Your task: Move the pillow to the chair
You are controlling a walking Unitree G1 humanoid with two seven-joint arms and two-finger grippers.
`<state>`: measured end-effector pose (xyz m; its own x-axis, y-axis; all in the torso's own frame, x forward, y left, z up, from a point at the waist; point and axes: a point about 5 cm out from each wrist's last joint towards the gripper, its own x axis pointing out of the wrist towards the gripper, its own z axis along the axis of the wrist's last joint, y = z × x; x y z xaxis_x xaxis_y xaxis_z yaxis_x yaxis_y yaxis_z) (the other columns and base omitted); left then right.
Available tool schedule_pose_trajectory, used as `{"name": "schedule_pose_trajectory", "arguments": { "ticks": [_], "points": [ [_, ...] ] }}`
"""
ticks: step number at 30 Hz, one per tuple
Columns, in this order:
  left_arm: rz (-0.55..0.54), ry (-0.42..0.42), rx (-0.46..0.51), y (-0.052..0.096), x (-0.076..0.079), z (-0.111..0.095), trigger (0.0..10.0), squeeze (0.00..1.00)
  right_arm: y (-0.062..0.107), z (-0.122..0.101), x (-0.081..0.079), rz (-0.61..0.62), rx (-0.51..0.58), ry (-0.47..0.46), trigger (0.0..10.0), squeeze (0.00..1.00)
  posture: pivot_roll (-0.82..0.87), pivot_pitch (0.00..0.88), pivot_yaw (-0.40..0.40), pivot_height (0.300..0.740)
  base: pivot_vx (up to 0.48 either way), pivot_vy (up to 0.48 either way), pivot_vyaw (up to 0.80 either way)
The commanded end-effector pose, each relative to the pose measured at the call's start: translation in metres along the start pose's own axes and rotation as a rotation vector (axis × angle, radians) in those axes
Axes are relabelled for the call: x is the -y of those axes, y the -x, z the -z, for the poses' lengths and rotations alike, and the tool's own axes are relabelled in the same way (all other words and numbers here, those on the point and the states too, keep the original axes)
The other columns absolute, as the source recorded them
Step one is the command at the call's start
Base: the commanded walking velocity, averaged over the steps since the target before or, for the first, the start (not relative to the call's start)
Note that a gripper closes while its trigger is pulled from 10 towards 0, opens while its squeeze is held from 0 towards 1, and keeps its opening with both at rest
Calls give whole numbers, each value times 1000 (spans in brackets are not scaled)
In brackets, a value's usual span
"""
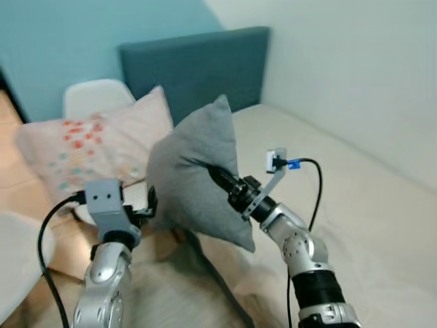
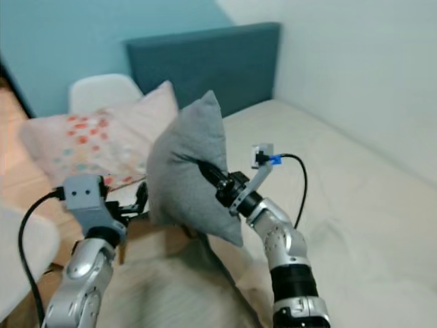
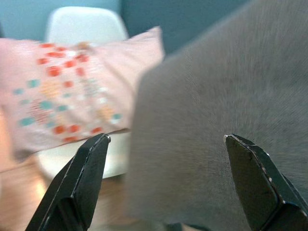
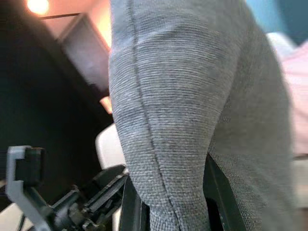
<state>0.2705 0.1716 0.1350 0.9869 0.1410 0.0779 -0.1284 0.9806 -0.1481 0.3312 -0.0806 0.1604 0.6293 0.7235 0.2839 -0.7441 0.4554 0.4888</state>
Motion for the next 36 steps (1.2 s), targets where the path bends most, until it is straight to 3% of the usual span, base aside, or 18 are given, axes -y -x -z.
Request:
{"name": "schedule_pose_trajectory", "arguments": {
  "ticks": [1, 5, 14, 36],
  "points": [
    [12, 27, -6, -4, 4, 1, 10000, 0, -7, -12, -6, -55, 54, 48, 10000, 0, 97, 0, -36, 740, 0, 0, 756],
    [28, 28, -23, -6, 5, 4, 10000, 0, -7, -13, -3, -38, 56, 51, 10000, 0, 110, 0, -42, 740, 0, 0, 756],
    [63, 40, -52, -10, 7, 8, 10000, 0, 2, -16, 14, 123, 74, 103, 10000, 0, 107, 0, -41, 740, 0, 0, 751],
    [100, 48, -6, -11, 12, 3, 10000, 0, -2, -16, 12, 90, 70, 106, 10000, 0, 101, 0, -49, 740, 0, 0, 731]
  ]
}}
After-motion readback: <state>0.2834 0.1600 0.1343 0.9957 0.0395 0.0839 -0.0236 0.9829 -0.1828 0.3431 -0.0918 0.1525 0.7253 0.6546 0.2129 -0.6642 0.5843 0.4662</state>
